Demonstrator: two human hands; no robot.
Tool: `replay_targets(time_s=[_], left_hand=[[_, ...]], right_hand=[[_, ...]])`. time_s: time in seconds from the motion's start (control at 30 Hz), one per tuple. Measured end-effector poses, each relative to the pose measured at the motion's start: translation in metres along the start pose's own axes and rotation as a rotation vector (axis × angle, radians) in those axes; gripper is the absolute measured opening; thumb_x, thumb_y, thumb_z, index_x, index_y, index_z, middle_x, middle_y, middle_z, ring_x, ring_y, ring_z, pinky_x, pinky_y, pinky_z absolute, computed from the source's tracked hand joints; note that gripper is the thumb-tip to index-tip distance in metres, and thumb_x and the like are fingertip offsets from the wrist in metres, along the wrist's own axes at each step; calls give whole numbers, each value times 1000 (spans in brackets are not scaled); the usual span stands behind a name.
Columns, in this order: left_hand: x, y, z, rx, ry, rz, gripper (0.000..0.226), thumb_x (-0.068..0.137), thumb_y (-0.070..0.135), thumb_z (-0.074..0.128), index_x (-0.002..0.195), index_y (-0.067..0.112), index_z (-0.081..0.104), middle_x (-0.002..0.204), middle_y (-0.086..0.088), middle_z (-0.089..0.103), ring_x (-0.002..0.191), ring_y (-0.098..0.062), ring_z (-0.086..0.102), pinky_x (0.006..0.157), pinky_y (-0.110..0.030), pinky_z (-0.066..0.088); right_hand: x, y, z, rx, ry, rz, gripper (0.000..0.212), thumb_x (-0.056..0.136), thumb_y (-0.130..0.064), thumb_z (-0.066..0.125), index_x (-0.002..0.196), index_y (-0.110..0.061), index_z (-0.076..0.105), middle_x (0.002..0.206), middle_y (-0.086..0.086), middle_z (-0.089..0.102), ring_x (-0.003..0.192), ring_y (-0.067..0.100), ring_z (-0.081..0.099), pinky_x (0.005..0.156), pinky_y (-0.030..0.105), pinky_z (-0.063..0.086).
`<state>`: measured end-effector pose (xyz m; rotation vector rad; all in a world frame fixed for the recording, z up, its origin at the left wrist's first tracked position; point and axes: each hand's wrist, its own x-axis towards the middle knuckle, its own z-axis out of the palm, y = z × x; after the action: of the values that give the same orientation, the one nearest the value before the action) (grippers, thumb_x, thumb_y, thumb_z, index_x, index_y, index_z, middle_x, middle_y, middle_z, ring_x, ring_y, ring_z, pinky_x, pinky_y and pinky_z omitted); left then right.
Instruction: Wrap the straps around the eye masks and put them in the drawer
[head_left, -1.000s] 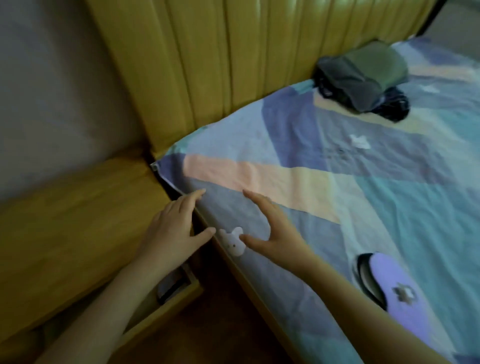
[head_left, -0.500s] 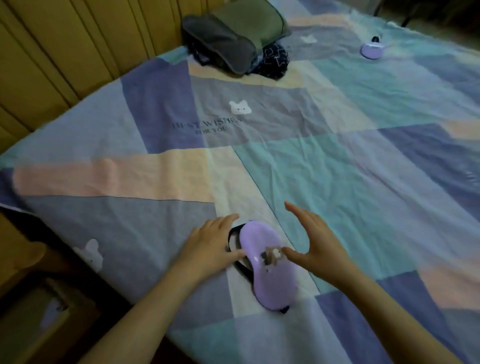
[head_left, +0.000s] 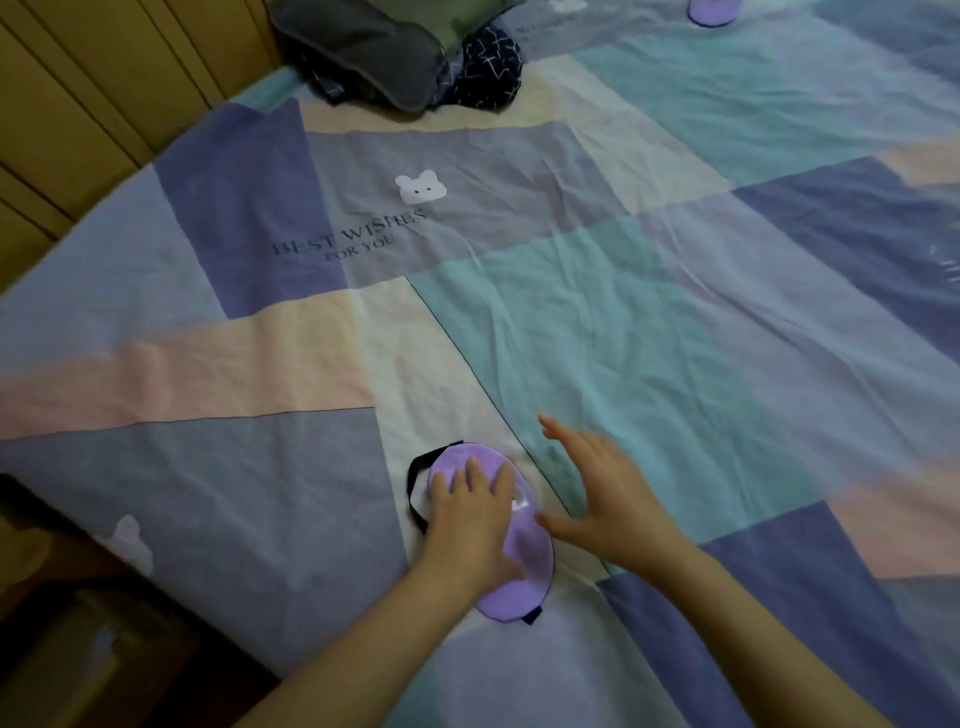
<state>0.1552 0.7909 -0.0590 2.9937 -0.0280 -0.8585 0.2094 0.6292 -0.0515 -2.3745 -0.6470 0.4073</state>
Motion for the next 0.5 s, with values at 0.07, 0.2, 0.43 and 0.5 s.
replay_targets(time_s=[0.07,0.2,0.43,0.5], left_hand=[[5,-2,-1,11,65,25,79,80,46,63,142,16,24,137,-16,44,126,-29,43,98,-42,26],[11,-11,-4,32,143,70,48,88,32,54,129,11,38,118,-8,59,106,-29,55,83,-36,29],[9,-18,2,-84,248,110,50,89,36,51,132,15,40,115,-4,64,107,-27,57,81,-35,33],[4,-25,2,-249,261,100,61,82,51,58,133,22,41,110,3,66,109,-20,56,90,-34,34]], right_hand=[[-1,1,0,12,-16,-1,95,65,-40,70,146,-31,22,140,-4,48,129,17,43,104,30,36],[0,1,-3,40,-37,65,81,74,-29,75,142,-30,32,132,-8,54,123,12,46,98,22,35],[5,-4,33,230,-210,315,65,76,-16,73,132,-20,42,94,2,66,89,16,58,77,22,43],[5,-12,36,378,-116,322,55,77,-7,71,124,-22,47,78,2,61,63,5,53,64,17,42]])
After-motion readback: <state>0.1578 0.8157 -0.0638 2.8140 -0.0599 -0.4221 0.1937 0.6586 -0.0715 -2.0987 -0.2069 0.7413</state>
